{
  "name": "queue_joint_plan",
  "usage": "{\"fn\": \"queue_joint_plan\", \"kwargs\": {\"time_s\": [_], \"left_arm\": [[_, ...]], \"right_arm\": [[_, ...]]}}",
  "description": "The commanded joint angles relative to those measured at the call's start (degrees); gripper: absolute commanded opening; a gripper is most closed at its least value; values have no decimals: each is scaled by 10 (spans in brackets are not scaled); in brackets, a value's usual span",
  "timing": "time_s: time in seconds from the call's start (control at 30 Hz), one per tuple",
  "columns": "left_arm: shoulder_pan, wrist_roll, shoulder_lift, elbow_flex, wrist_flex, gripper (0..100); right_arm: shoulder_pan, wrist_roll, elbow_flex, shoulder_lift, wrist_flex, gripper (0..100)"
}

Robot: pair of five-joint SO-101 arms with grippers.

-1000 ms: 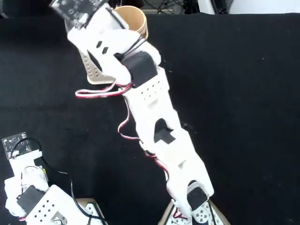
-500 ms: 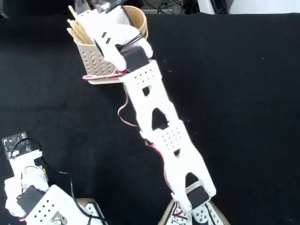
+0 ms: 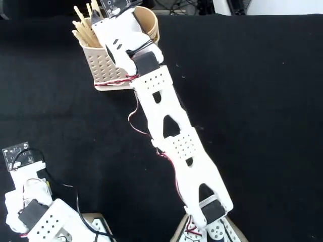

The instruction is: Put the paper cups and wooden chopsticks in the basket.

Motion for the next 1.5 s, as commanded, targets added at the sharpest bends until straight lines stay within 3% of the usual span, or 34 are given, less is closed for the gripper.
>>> {"fn": "queue_joint_plan", "kwargs": {"time_s": [0.0, 0.1, 0.5, 0.83, 1.0, 1.13, 1.23, 1.37, 1.47], "left_arm": [[7, -3, -7, 7, 7, 152], [7, -3, -7, 7, 7, 152], [6, -2, -7, 7, 9, 152], [7, -2, -7, 7, 9, 152], [13, -3, -7, 3, 1, 152], [56, 1, -11, -46, -33, 152], [115, 48, -11, -73, -32, 150], [193, 137, -11, -101, -34, 20], [246, 173, -11, -115, -36, 41]], "right_arm": [[-18, -4, -23, -7, 15, 53], [-33, -4, -25, -10, 47, 164], [-45, -4, -26, -82, 67, 125], [-78, -3, -24, -291, 314, 125], [-50, 34, -24, -363, 365, 124], [-33, 55, -24, -425, 452, 124], [-24, 67, -23, -473, 521, 124], [43, 42, 4, -522, 521, 123], [93, 14, 63, -560, 521, 90]]}}
